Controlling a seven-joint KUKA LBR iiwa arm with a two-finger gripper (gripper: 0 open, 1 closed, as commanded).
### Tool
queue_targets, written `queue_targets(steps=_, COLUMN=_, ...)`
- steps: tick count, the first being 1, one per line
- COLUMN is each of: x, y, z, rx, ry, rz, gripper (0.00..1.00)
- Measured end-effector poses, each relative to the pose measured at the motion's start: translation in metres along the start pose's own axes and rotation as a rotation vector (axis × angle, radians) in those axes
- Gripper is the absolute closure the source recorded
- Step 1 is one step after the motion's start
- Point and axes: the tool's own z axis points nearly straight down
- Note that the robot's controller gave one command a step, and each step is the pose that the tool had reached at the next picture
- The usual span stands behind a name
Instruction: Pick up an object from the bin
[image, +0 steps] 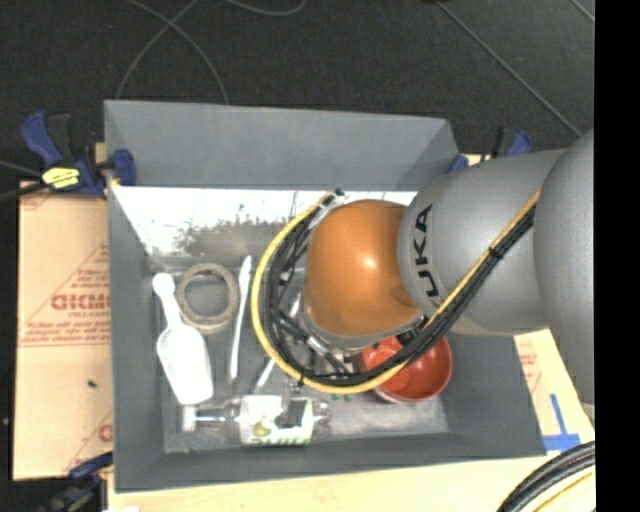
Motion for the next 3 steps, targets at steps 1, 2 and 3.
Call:
queue_targets(steps=1, x=-0.002, y=-0.001, z=-0.004, rx=-0.001, ry=-0.008, rz=0.004, gripper=0.0)
queue_targets(steps=2, x=0.011, y=-0.003, z=0.087, rx=-0.004, ry=-0.021, rz=-0.096, gripper=0.0)
queue_targets(steps=3, x=0.01, y=-0.002, z=0.086, rx=-0.004, ry=-0.024, rz=-0.142, gripper=0.0)
